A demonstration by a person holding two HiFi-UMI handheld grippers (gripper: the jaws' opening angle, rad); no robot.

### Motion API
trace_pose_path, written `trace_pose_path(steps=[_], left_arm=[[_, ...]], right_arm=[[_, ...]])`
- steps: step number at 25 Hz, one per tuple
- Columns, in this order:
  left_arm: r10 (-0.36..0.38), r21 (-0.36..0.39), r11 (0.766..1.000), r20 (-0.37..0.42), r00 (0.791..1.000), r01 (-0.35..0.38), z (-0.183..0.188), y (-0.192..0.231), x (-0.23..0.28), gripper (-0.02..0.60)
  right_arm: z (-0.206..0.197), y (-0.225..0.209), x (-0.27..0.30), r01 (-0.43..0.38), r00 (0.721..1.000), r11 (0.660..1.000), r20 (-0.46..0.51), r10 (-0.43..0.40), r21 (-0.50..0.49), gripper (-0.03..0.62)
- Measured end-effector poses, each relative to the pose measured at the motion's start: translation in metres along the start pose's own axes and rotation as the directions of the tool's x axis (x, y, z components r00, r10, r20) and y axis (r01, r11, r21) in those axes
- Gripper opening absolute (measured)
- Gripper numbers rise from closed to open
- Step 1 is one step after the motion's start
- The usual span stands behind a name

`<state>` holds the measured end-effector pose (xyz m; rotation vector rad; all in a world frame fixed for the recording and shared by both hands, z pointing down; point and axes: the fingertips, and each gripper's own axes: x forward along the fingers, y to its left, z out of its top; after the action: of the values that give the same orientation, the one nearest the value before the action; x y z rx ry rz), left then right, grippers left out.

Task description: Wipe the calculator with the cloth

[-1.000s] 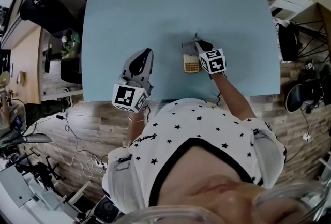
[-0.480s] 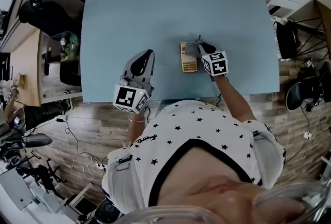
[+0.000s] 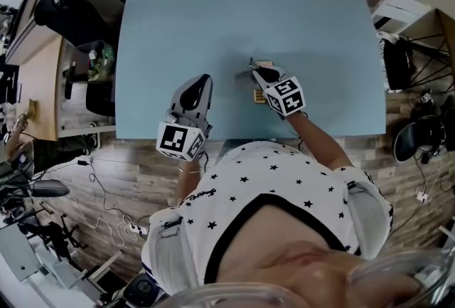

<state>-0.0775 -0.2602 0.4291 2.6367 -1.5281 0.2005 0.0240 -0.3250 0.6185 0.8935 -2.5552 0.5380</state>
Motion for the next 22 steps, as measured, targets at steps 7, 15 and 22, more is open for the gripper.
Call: trace_pose_path(steps=[7,15,22], left_arm=[[0.038,-0.004,0.999,-0.007,0.999,-0.038,-0.003,0.007,-0.013,0.031],[0.003,0.001,1.0,-0.004,1.0,-0.003,0.0,0.001,-0.004,0.031],[-0.033,0.004,0.999,-0.006,0.999,0.033,0.001,-0.007,0.009,0.031]], right_arm=[[-0.034,0.009,0.016,-0.017,0.995,0.999,-0.098,0.014,-0.036,0.032],[-0.034,-0.014,0.005,0.047,0.995,0.999,-0.089,-0.047,-0.004,0.032],[-0.04,-0.042,-0.015,0.124,0.99,0.991,-0.08,-0.12,0.046,0.032]])
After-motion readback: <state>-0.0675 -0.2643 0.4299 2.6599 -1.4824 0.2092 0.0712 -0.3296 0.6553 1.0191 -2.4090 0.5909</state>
